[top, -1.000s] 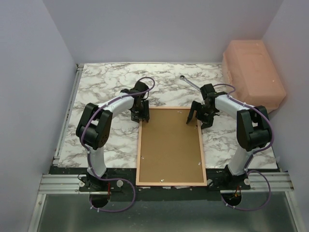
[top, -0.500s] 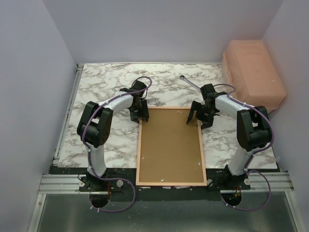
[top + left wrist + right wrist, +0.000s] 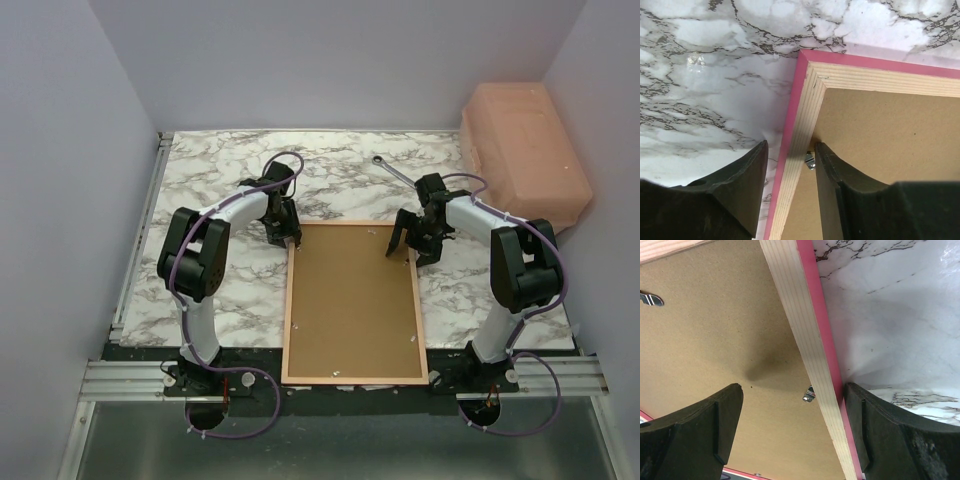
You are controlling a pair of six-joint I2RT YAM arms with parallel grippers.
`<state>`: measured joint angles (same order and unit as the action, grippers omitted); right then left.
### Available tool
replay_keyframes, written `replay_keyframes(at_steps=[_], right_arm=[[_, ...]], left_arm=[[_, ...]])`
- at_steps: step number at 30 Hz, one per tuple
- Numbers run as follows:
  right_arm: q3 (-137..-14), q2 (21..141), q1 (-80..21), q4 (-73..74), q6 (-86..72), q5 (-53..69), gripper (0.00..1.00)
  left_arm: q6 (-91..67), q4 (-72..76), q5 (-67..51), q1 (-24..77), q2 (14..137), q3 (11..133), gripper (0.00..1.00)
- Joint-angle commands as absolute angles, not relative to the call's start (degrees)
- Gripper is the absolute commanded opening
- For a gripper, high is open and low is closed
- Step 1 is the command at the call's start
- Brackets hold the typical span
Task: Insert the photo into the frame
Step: Install the photo frame at the center of the board.
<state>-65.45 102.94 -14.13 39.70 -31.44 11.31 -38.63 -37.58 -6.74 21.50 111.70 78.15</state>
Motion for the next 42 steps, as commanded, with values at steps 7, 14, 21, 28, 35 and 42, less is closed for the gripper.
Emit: replay_keyframes(at_steps=[7, 14, 21, 28, 35, 42], right_arm=[[-63.73, 104.6, -14.02, 38.94, -31.03, 13.27, 0.89], [-63.37, 104.59, -14.01, 38.85, -31.03, 13.18, 0.89], [-63.63, 104.0, -13.99, 39.11, -31.03, 13.19, 0.89], [-64.05, 102.94, -14.06, 39.77, -30.98, 12.69, 0.89], [-65.15, 99.67, -14.07, 41.56, -31.2, 10.48, 0.95], [-61.49, 93.0, -13.98, 44.05, -31.87, 8.73, 0.99]], left_arm=[[-37.18, -36.84, -9.01, 23.7, 113.64, 77.17, 0.48], [-37.61, -37.41, -6.87, 24.17, 113.55, 75.85, 0.27], [-37.02, -37.37, -7.76, 24.19, 114.19, 76.13, 0.0], [-36.3, -36.38, -8.71, 24.26, 110.97, 74.85, 0.0], [-37.63, -38.78, -7.91, 24.17, 105.33, 74.36, 0.46], [-38.27, -40.32, -8.63, 24.17, 101.08, 71.09, 0.52]])
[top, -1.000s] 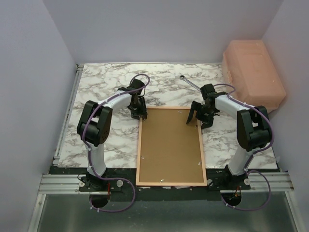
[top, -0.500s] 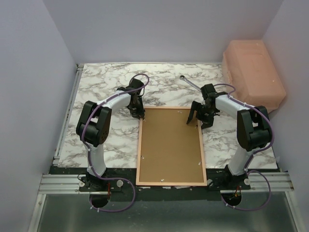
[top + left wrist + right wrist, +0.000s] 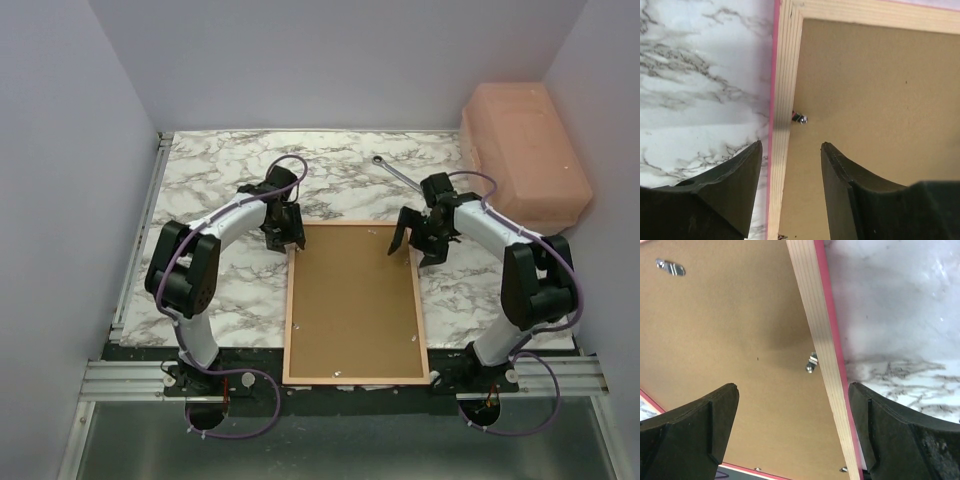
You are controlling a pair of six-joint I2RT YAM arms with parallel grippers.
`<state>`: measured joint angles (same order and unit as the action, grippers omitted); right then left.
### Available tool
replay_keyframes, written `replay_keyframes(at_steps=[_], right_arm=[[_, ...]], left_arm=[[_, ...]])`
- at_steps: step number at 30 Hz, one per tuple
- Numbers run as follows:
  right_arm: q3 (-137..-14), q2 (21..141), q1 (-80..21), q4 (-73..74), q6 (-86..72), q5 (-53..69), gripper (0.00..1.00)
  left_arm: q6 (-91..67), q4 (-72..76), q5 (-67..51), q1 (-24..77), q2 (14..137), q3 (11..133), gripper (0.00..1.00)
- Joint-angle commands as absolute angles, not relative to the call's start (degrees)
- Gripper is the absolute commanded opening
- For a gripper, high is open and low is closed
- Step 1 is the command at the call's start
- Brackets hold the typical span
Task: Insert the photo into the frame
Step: Install the photo frame at the center of the board.
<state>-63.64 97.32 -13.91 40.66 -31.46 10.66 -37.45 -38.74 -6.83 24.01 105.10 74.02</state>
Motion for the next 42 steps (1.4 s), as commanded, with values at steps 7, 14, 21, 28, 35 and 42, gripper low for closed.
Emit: replay_keyframes(at_steps=[7, 14, 21, 28, 35, 42], right_arm=[[-56.86, 90.39, -14.11, 44.48, -32.47, 12.21, 0.99], [-57.17, 94.22, -15.98, 43.25, -33.63, 12.77, 0.99], [-63.93, 98.99, -15.89, 43.39, -35.29, 1.56, 0.89], [-68.2, 103.53, -15.91, 44.21, -35.24, -1.81, 0.68], [-66.5, 102.55, -15.96, 44.91, -35.64, 2.23, 0.6], [-64.84, 102.44, -15.97, 45.83, -35.73, 0.25, 0.36]], left_arm=[[-38.88, -36.74, -14.22, 24.34, 97.08, 60.19, 0.52], [-41.09, -31.72, -20.28, 27.24, 92.31, 50.28, 0.52], [-41.36, -31.5, -19.54, 30.3, 92.3, 48.95, 0.52], [-40.79, -32.13, -18.33, 31.41, 93.74, 49.86, 0.52], [-40.34, -33.2, -17.16, 32.16, 95.35, 51.62, 0.52], [-40.17, -33.92, -16.06, 32.5, 96.21, 52.29, 0.52]])
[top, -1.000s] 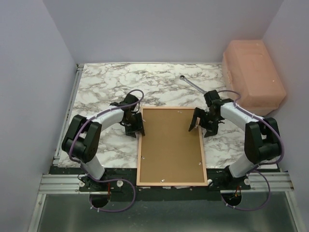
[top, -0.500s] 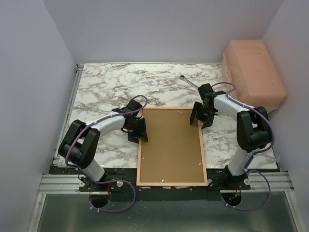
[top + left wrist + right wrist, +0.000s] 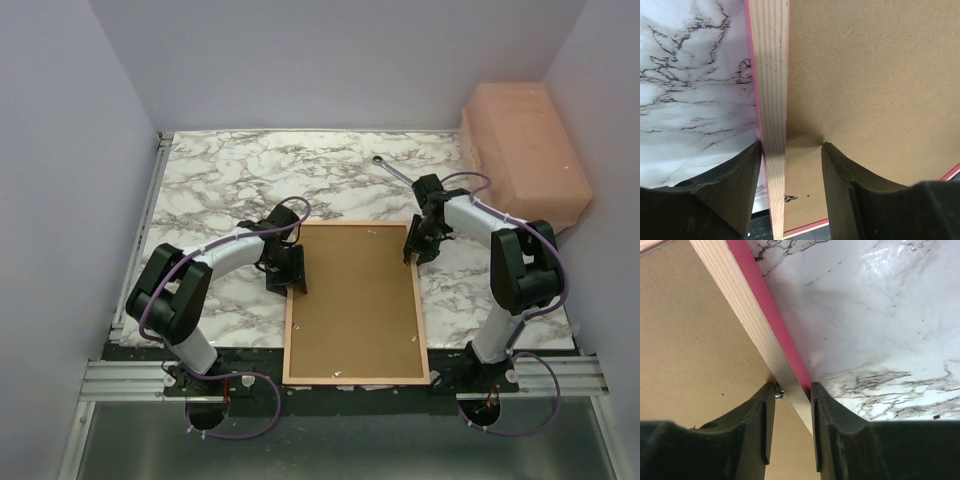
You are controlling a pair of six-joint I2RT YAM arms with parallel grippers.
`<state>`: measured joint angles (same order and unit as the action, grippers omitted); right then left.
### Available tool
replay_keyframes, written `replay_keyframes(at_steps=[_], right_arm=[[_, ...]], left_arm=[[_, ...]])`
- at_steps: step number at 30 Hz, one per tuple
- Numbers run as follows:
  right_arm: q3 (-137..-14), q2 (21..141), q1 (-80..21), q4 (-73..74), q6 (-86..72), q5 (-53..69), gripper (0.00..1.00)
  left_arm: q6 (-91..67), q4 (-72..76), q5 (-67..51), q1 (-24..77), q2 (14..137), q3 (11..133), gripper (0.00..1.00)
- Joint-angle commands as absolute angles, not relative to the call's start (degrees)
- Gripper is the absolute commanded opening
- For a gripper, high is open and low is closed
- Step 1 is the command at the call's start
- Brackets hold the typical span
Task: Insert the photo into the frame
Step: Install the photo frame at the center of the board.
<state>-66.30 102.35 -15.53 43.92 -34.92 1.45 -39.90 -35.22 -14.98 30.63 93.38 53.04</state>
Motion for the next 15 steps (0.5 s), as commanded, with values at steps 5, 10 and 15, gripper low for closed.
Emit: replay_keyframes(at_steps=[5, 10, 15], right_arm=[[-66.05, 103.61, -15.99, 47.02, -35.78, -3.76, 0.06], [-66.27, 104.11, -15.98, 47.17, -34.99, -4.94, 0.01], [-66.19, 103.19, -15.95, 47.05, -33.8, -6.41, 0.01]], left_arm=[[-40.25, -34.06, -15.67, 32.81, 96.37, 52.29, 0.52], [-40.47, -34.15, -15.51, 33.1, 96.47, 52.21, 0.52], [-40.69, -34.19, -15.39, 33.22, 96.33, 52.06, 0.52]])
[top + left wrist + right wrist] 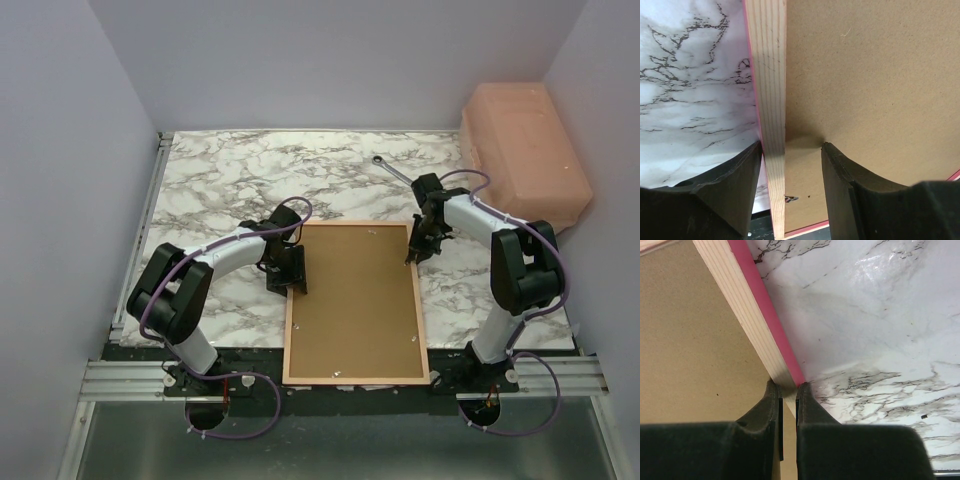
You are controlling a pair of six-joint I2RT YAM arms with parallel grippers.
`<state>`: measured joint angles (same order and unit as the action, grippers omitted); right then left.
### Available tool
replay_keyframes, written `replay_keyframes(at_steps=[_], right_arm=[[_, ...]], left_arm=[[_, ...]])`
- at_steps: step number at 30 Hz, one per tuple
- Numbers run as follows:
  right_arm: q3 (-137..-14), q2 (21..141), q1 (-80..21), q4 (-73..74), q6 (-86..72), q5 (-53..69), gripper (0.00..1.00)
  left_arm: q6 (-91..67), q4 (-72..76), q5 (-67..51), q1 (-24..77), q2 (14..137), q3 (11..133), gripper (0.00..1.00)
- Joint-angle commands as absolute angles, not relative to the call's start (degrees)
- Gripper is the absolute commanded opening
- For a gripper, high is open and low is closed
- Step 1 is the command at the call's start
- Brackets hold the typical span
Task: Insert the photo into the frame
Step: Install the photo frame at the center of the board.
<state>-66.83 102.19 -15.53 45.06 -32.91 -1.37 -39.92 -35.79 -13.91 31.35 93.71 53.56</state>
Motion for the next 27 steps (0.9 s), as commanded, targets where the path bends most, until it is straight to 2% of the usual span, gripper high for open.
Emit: replay_keyframes(at_steps=[1, 7, 10, 17, 24, 27], right_arm=[[-66.18, 102.84, -16.08, 47.03, -33.45, -6.59, 0.01], [-67.2, 103.14, -16.52, 45.17, -31.55, -4.16, 0.01], [-71.58, 106.19, -16.76, 45.14, -30.74, -2.11, 0.01], [-90.58, 116.75, -16.74, 47.41, -27.98, -0.45, 0.01], [-108.16, 128.31, -16.85, 49.02, -27.87, 8.19, 0.01], [-111.27, 130.54, -16.99, 48.17, -28.85, 11.82, 0.05]], left_arm=[[-40.78, -34.19, -15.45, 33.22, 96.15, 52.04, 0.52], [-41.32, -33.38, -18.15, 34.04, 95.62, 52.29, 0.5], [-42.53, -32.08, -21.1, 35.07, 95.03, 52.13, 0.49], [-46.32, -29.91, -25.79, 37.74, 92.83, 51.19, 0.49], [-50.28, -27.39, -28.94, 41.31, 91.29, 50.71, 0.49], [-51.71, -27.1, -28.59, 41.96, 90.35, 50.27, 0.5]])
